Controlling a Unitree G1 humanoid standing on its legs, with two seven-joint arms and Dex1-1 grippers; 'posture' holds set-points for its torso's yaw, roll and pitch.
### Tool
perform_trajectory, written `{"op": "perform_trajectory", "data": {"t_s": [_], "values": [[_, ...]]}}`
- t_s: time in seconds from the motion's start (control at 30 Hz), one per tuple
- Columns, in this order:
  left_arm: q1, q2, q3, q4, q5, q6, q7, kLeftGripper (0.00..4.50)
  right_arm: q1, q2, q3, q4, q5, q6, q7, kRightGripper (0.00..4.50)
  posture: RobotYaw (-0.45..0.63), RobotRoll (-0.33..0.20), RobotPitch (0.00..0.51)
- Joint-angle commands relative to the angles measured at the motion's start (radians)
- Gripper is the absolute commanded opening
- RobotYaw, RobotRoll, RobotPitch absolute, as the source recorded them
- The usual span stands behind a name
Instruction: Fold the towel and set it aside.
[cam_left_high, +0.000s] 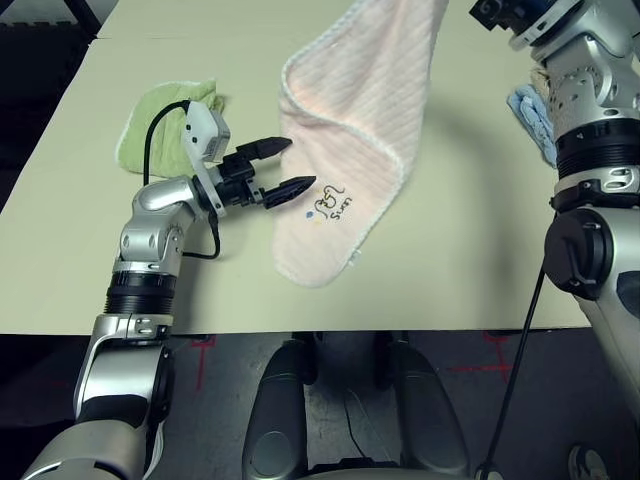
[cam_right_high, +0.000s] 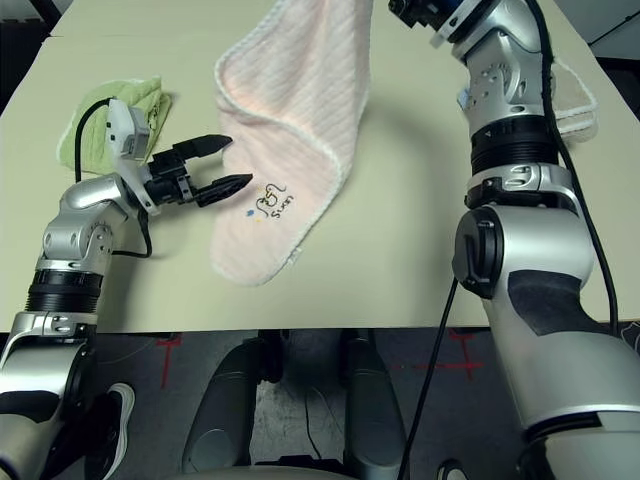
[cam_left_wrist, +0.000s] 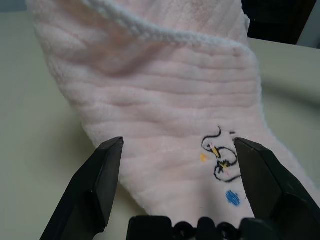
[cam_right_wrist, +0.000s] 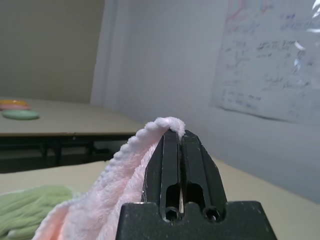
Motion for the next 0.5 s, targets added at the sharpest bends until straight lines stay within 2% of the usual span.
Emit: {"op": "perform_trajectory", "data": {"t_s": [0.03,0.5], "values": [[0.009,-0.002,-0.012,-0.002,0.004,0.005,-0.001,4.50,-0.038,0.003,-0.036,-0.006,0.033,-0.074,-0.020,0.03,0.00,0.000,0.295],[0.030,-0.016,-0.012,-0.026,-0.002,0.018,0.018,4.50,-0.163,0.049,-0.098,-0.106,0.156,-0.086,-0.092,0.03,0.00,0.000,0.303]]}}
